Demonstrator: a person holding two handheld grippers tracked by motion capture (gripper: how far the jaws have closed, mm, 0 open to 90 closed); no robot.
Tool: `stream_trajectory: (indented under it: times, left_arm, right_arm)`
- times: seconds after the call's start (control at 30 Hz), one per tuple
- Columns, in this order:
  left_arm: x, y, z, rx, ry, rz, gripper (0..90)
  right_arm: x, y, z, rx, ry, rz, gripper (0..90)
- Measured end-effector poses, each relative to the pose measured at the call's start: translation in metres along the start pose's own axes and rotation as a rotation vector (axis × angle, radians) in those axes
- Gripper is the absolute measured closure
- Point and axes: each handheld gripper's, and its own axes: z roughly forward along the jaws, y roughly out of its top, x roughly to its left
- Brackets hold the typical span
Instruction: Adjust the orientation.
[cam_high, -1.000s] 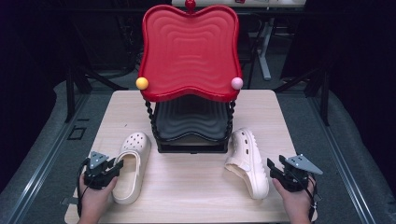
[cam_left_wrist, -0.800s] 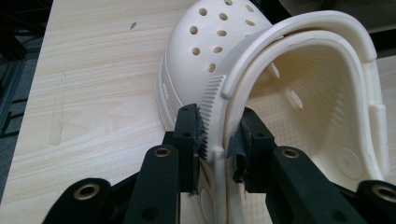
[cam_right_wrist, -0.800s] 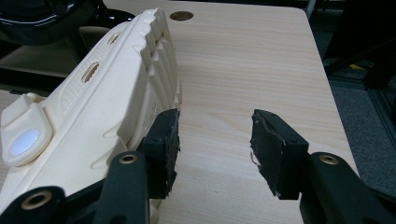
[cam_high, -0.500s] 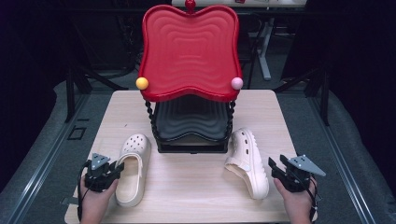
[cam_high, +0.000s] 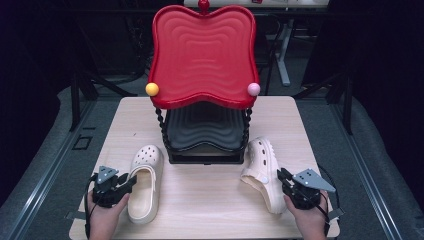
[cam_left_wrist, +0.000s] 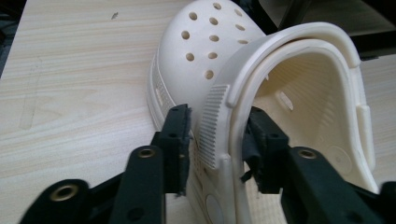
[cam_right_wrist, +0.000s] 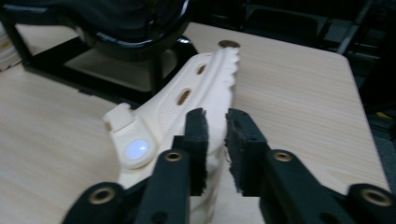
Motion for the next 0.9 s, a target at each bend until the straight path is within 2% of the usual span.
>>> stream_trajectory:
  times: [0.23,0.27,0.3,0.4,0.5,0.77,0.83,0.87,0.9]
  left_arm:
    - [0.002,-0.002,0.004,0.006,0.021,0.016,54.0]
    - [0.003,-0.003,0.005,0.0,0.005,0.024,53.3]
    - [0.003,-0.003,0.005,-0.002,-0.001,0.031,53.3]
    - [0.0,-0.002,0.005,-0.009,0.002,0.058,54.9]
    - [-0.001,-0.002,0.004,-0.021,0.004,0.061,54.2]
    - [0.002,-0.002,0.004,-0.027,0.0,0.045,51.2]
    - [0.002,-0.002,0.003,-0.03,0.004,0.048,50.7]
    - [0.002,-0.002,0.003,-0.033,0.007,0.05,50.7]
    - [0.002,-0.002,0.003,-0.032,0.004,0.046,51.0]
  right_arm:
    - [0.009,0.002,0.01,0.052,0.03,-0.025,86.0]
    - [0.011,0.002,0.011,0.059,0.023,-0.05,87.3]
    - [0.011,0.002,0.011,0.058,0.021,-0.056,88.3]
    - [0.008,0.002,0.011,0.052,0.023,-0.041,89.4]
    - [0.004,0.001,0.009,0.052,0.021,-0.024,89.7]
    - [-0.011,-0.002,0.005,0.047,-0.016,0.011,89.7]
    - [-0.015,-0.004,0.005,0.063,-0.033,0.006,89.9]
    - [-0.017,-0.005,0.006,0.057,-0.029,0.019,89.8]
    - [-0.018,-0.006,0.008,0.093,-0.043,0.023,89.8]
